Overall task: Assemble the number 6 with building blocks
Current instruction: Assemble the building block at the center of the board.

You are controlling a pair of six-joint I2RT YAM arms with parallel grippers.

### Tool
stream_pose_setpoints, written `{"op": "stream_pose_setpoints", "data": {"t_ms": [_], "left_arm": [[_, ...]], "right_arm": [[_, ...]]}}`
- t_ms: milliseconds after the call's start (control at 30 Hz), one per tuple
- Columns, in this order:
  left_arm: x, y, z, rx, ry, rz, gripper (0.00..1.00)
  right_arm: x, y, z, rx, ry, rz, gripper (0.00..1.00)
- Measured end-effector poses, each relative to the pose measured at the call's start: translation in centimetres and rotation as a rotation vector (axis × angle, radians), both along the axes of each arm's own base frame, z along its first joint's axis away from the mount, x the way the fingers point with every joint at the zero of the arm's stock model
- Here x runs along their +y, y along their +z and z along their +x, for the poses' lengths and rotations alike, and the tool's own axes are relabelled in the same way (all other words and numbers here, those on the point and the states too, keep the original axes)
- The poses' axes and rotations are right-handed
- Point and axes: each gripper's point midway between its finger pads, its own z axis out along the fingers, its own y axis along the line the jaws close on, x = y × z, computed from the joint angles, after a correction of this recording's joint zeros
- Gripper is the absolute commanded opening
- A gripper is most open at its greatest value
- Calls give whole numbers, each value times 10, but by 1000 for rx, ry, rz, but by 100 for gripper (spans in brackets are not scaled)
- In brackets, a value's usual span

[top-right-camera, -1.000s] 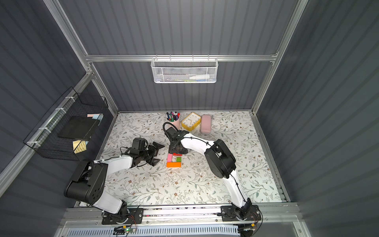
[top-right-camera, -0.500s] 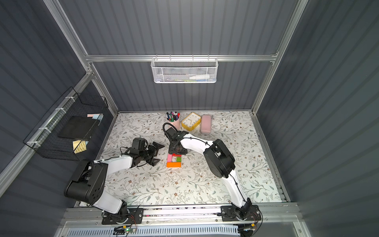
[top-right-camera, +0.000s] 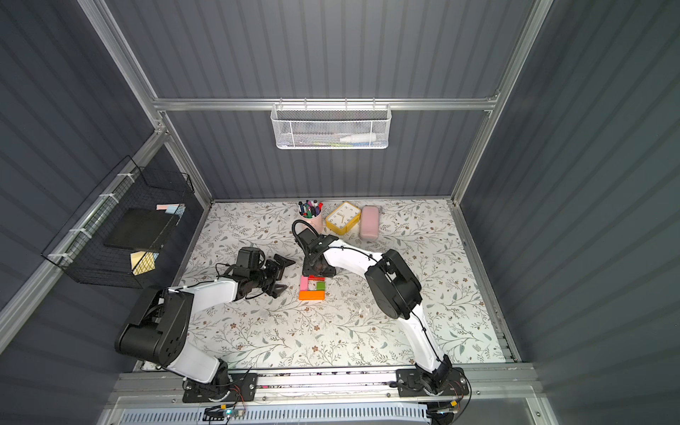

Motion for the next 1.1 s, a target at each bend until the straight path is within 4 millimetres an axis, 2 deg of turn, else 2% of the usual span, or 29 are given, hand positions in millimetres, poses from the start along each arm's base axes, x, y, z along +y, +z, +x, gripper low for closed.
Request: {"op": "stream_pose_setpoints", "data": {"t_ms": [1100], "left_arm": [[0, 0, 0, 0, 0, 0, 99]], "right_arm": [[-2, -1, 1, -5, 0, -9, 65]]}}
